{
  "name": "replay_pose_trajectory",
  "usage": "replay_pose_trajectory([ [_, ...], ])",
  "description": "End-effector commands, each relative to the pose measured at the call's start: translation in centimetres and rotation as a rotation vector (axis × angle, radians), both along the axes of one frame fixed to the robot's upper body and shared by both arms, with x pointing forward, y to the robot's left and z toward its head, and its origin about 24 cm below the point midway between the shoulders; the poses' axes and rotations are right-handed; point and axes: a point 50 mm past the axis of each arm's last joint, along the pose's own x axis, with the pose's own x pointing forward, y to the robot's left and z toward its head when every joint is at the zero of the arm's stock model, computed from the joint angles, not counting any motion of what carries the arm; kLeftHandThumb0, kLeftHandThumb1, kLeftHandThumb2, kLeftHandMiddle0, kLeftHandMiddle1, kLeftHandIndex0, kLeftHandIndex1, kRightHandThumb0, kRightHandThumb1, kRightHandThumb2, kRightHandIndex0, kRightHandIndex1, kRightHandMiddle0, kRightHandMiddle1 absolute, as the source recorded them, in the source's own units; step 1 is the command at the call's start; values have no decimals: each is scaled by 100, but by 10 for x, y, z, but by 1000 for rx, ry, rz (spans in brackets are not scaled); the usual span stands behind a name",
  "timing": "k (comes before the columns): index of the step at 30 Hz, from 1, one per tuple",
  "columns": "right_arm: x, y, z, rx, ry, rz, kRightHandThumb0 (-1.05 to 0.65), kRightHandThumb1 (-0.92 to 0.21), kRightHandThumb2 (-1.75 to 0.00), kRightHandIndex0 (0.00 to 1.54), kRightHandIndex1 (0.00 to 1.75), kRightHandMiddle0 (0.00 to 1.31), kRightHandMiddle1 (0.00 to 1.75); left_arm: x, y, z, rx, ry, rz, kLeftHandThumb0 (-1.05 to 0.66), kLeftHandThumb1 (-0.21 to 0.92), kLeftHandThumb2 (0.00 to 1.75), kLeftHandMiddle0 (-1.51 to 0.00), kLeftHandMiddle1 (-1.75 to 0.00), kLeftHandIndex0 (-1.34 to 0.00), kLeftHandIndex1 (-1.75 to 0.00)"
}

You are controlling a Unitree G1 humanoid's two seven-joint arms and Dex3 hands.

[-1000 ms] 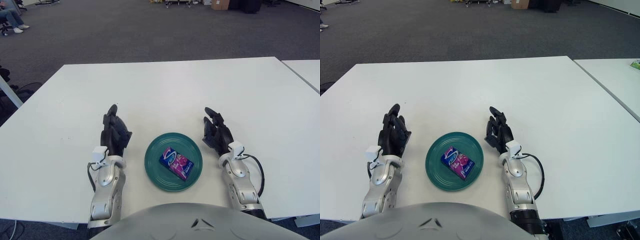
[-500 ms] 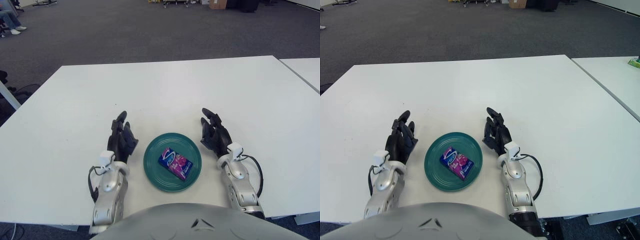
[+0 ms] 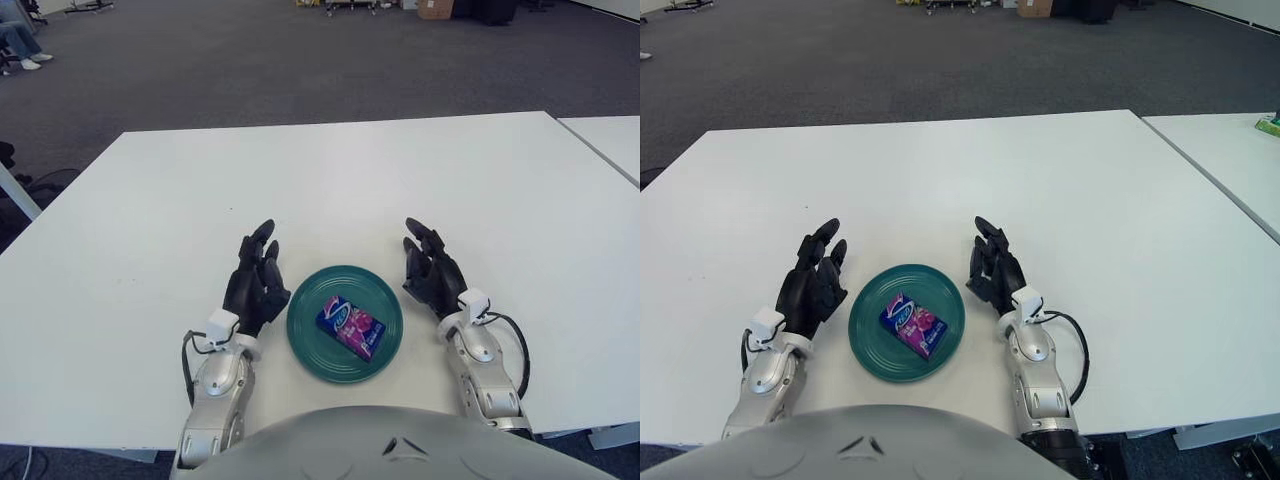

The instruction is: Put the gum into the plate.

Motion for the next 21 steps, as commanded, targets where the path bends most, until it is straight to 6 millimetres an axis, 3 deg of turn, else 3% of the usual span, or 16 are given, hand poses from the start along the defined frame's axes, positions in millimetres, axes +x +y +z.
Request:
replay_pose_trajectory([
  [1, -5, -2, -10, -35, 52, -15, -61, -92, -101, 9, 0, 0, 28, -4, -1, -5, -28, 5, -40, -101, 92, 97, -27, -1, 0, -60],
  [21, 1, -6, -4, -66, 64, -84, -59, -92, -103, 3, 0, 0, 19, 0, 4, -5, -19, 17, 107, -100, 92, 97, -19, 0, 0, -43],
])
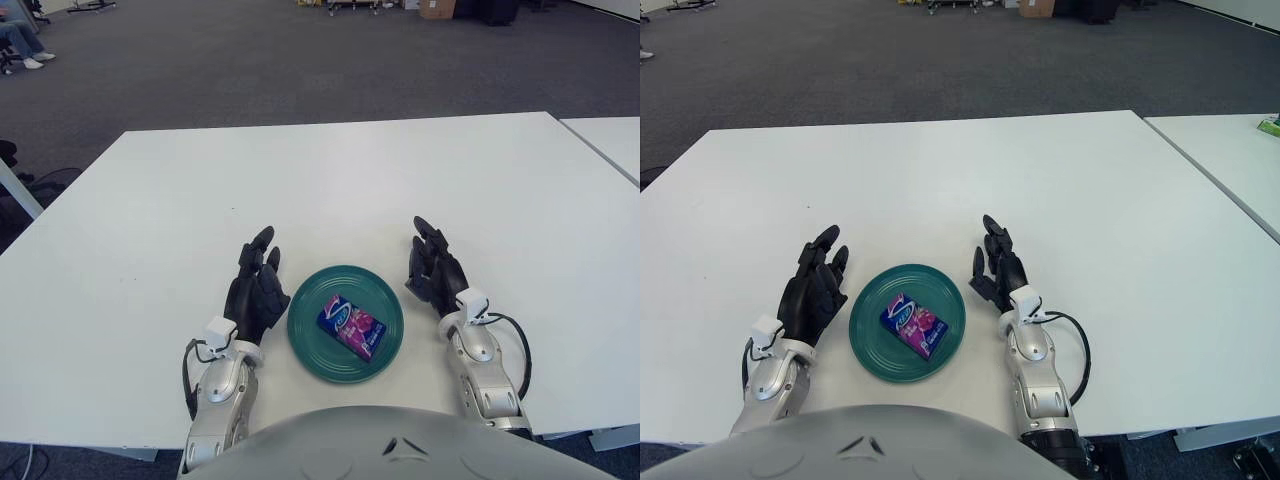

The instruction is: Put the gum into the plate.

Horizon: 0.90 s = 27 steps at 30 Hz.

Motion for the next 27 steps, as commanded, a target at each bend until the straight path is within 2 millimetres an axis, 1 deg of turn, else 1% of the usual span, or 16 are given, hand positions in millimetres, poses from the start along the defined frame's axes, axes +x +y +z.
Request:
replay_pose_trajectory([
  [1, -2, -3, -5, -8, 55, -29, -59, -92, -103, 3, 0, 0, 19, 1, 3, 2, 26, 3, 31, -100, 92, 98, -19, 0, 0, -42],
  [12, -3, -2, 1, -5, 71, -29, -58, -92, -102, 4, 0, 0, 22, 0, 2, 4, 24, 0, 53, -97, 92, 100, -21, -1, 0, -41],
  [19, -2, -2, 3, -30, 95, -20, -58, -92, -103, 3, 0, 0, 21, 2, 2, 9, 43, -49, 47, -97, 92, 101, -21, -1, 0, -42],
  [27, 0, -4, 4, -46, 115, -37, -59, -92, -102, 2, 0, 0, 19, 2, 2, 10, 67, -79, 13, -100, 92, 101, -21, 0, 0, -49],
])
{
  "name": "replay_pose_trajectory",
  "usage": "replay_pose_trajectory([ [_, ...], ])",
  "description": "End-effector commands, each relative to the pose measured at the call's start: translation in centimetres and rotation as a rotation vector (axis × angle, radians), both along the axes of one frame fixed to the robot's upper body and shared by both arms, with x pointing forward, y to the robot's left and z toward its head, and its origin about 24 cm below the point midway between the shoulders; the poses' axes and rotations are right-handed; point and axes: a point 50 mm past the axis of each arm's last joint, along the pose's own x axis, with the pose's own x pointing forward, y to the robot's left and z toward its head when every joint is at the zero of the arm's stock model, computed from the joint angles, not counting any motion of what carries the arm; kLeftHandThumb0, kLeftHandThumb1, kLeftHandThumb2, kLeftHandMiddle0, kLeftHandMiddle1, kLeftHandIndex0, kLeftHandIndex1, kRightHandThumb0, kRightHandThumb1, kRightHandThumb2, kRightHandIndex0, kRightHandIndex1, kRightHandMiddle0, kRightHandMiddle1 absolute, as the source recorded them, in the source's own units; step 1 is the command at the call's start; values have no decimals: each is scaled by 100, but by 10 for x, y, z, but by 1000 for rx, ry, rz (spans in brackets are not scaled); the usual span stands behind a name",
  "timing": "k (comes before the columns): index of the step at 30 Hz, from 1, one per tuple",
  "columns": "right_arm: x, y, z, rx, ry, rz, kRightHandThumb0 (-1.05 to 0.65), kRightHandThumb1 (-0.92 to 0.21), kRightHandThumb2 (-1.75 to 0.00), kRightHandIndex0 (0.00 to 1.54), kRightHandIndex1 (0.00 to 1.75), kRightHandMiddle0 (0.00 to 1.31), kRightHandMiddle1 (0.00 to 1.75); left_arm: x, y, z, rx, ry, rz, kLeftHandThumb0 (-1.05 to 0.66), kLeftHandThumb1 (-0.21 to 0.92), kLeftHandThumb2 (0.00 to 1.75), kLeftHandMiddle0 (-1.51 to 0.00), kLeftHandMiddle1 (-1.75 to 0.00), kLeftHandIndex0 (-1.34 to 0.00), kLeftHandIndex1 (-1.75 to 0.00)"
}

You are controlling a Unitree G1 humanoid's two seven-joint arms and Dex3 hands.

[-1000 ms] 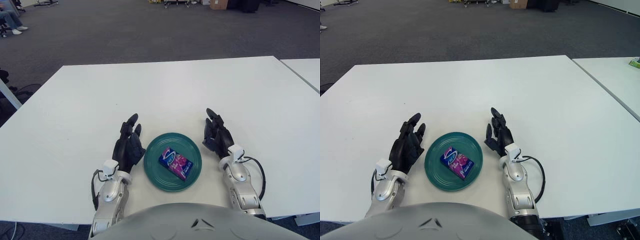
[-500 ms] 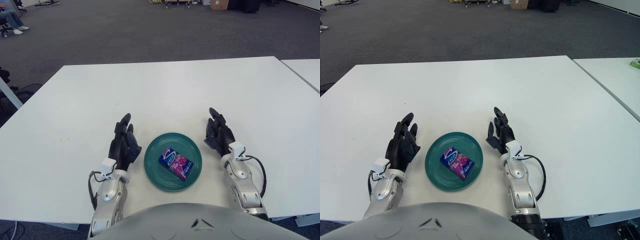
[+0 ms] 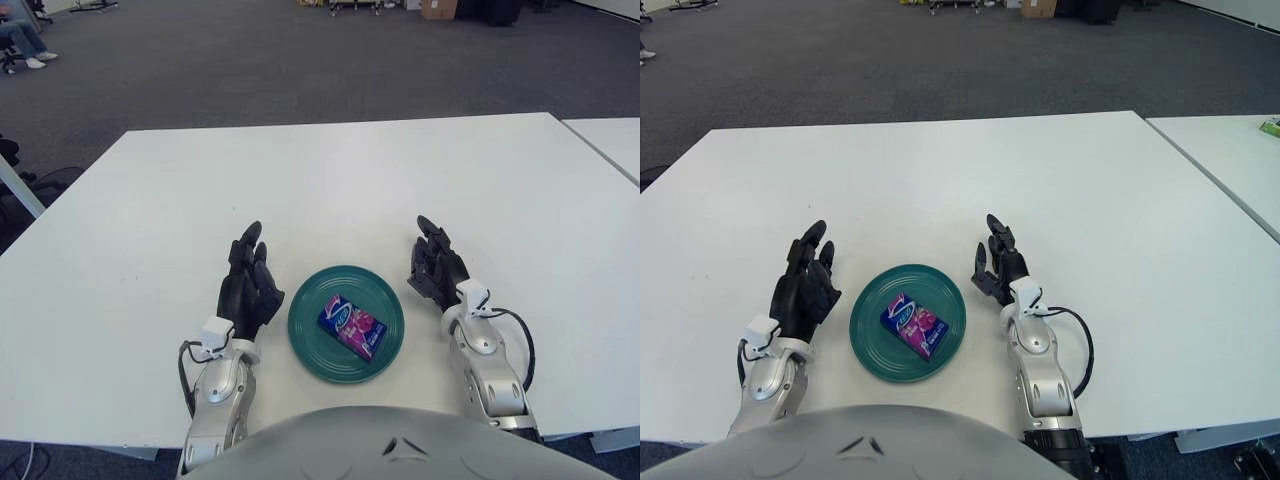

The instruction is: Put the gum into the plate.

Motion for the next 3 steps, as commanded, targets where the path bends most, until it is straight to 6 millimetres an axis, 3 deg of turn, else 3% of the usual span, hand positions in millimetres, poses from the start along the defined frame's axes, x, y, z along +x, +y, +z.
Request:
replay_pose_trajectory([
  [1, -2, -3, -7, -14, 56, -22, -60, -92, -102, 1, 0, 0, 18, 1, 1, 1, 20, -15, -23, -100, 92, 101, -21, 0, 0, -49],
  [3, -2, -4, -7, -11, 59, -25, -60, -92, -102, 1, 0, 0, 18, 0, 1, 1, 19, -9, -24, -100, 92, 101, -21, 0, 0, -49],
])
